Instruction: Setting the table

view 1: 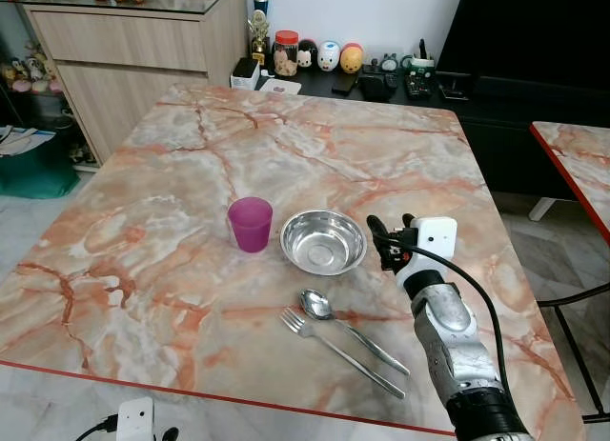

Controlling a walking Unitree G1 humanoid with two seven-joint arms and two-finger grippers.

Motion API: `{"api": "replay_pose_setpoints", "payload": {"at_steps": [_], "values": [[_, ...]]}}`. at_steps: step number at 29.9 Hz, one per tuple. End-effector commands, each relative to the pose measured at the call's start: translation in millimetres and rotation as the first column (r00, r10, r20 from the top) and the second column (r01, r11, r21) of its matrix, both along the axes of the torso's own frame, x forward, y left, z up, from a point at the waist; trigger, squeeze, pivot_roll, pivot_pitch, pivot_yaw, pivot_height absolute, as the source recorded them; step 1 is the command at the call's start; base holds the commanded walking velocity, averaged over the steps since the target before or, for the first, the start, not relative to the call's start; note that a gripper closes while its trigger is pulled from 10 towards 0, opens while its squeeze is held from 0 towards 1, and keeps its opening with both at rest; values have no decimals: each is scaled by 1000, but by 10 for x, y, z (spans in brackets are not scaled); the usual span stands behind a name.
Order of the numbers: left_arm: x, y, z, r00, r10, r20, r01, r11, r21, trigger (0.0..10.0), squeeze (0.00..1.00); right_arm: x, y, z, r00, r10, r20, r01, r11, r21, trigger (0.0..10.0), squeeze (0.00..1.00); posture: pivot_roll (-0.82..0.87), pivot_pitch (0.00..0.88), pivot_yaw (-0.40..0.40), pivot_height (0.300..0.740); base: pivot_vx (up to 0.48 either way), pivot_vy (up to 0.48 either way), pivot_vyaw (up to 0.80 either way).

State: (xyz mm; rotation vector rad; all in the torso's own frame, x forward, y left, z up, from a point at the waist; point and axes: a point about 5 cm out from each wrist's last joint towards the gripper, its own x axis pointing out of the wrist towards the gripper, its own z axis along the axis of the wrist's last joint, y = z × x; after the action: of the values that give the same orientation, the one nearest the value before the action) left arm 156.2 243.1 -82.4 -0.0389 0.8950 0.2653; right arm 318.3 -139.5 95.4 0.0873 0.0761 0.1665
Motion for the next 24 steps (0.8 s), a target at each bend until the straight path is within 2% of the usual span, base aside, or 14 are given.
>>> {"api": "replay_pose_setpoints", "payload": {"at_steps": [1,3,4,5,11,17,24], "values": [[-26,-15,-17,1000,-14,-18,15,1000,6,10000,0,49,4,51,999,-20,-28,20,1000,-16,10000,1000,14,0,-62,740,0,0,0],[-26,-16,-18,1000,-19,-20,19,1000,7,10000,0,57,0,36,998,-32,-54,31,999,-12,10000,1000,14,0,-62,740,0,0,0],[-26,-16,-18,999,-23,-23,23,1000,9,10000,0,60,0,32,996,-38,-76,38,999,2,10000,537,14,0,-62,740,0,0,0],[-28,-17,-19,999,-26,-25,26,1000,10,10000,0,64,-8,23,995,-47,-93,46,999,-3,10000,0,12,0,-62,740,0,0,0],[-37,-25,-26,999,-41,-34,42,999,14,10000,0,90,-51,-21,983,-84,-166,88,996,16,10000,0,14,0,-64,740,0,0,0],[-38,-40,-30,997,-62,-38,63,998,20,10000,0,126,2,-60,965,-83,-250,102,993,62,10000,0,15,0,-66,740,0,0,0],[-51,-46,-37,997,-70,-45,71,997,23,10000,0,152,81,-93,952,-39,-302,73,992,101,10000,0,16,0,-67,740,0,0,0]]}}
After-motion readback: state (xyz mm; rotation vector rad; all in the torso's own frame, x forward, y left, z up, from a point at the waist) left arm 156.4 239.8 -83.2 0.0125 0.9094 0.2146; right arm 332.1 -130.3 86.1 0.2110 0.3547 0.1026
